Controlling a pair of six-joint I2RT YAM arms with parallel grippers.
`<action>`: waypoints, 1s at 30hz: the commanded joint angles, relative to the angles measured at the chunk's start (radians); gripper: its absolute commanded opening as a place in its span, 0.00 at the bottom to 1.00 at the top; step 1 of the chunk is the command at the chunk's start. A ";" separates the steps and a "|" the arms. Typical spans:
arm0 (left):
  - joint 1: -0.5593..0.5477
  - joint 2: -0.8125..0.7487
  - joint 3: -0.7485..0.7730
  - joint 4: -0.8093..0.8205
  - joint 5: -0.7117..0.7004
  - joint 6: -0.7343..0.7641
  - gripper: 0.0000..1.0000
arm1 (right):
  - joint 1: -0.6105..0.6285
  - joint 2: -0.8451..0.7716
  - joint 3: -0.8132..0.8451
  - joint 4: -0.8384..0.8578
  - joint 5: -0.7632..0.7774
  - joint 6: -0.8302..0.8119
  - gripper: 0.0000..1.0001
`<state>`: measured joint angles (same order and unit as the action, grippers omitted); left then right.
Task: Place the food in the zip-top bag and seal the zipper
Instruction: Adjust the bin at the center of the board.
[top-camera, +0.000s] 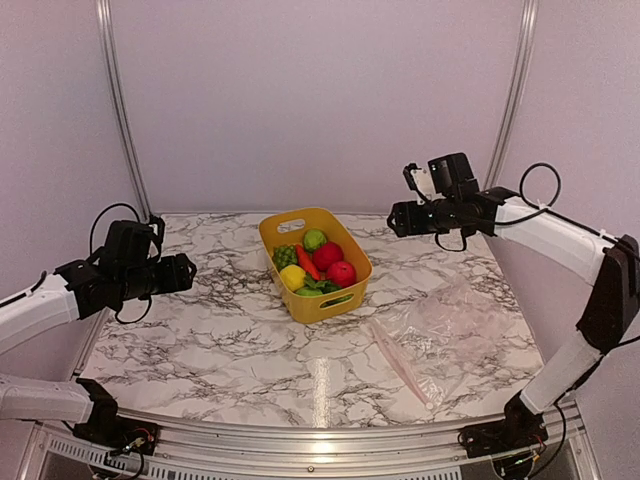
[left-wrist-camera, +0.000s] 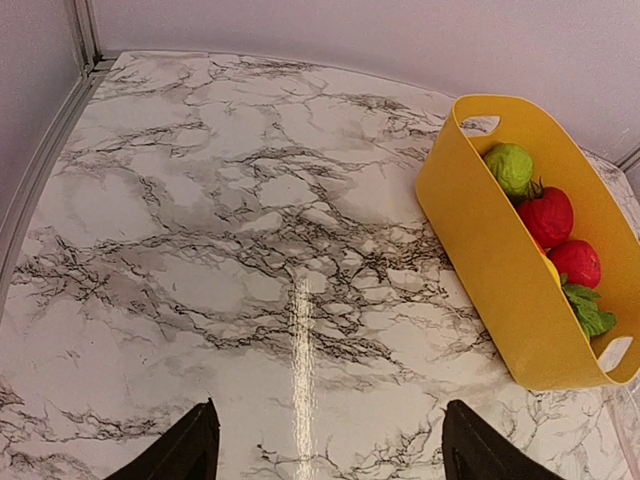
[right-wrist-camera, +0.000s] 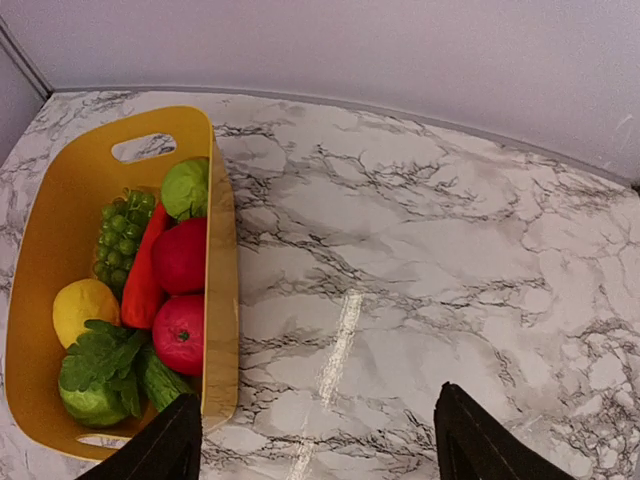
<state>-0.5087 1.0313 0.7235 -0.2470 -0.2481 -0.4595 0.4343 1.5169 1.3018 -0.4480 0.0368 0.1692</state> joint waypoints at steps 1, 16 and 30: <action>0.003 -0.052 0.022 -0.102 0.056 0.009 0.78 | 0.138 0.135 0.166 -0.057 -0.018 -0.056 0.75; 0.002 -0.235 0.010 -0.271 0.076 -0.098 0.75 | 0.434 0.681 0.758 -0.261 -0.095 -0.013 0.67; 0.002 -0.323 0.014 -0.350 0.098 -0.148 0.73 | 0.435 0.846 0.893 -0.299 -0.193 0.023 0.51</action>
<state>-0.5087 0.7227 0.7242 -0.5388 -0.1646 -0.5987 0.8719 2.3215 2.1410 -0.7136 -0.1120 0.1806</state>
